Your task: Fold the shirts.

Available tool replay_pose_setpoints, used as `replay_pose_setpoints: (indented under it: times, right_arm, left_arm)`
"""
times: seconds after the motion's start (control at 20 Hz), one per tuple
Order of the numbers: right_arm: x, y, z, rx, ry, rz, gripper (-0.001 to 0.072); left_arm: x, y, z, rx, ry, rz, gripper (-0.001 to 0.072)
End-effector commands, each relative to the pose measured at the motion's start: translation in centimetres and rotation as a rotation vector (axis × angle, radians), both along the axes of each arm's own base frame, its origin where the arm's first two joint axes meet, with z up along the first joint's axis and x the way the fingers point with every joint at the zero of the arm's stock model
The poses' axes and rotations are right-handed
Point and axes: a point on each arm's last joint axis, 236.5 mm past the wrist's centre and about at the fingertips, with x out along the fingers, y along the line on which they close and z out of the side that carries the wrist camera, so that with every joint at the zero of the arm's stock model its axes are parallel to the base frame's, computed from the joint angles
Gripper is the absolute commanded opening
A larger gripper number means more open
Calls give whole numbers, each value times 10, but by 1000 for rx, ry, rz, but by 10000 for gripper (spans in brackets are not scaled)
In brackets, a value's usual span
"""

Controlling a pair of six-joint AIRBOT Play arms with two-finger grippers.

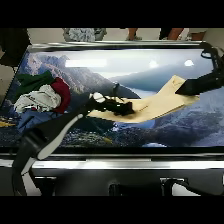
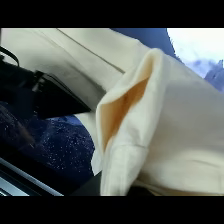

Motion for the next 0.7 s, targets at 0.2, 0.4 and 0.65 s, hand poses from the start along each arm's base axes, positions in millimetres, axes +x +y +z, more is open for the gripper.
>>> replay_pose_setpoints:
  times: [0.2,0.4,0.65]
  right_arm:
    - [-22,-3,21,-58,-26,-17,39]
    - [6,23,16,-51,-90,29,38]
    - [49,142,-12,104,-129,200,38]
  left_arm:
    - [-35,-79,-5,-138,124,-12,28]
    - [19,-3,27,24,-108,-45,27]
    - [93,161,124,313,-414,66,28]
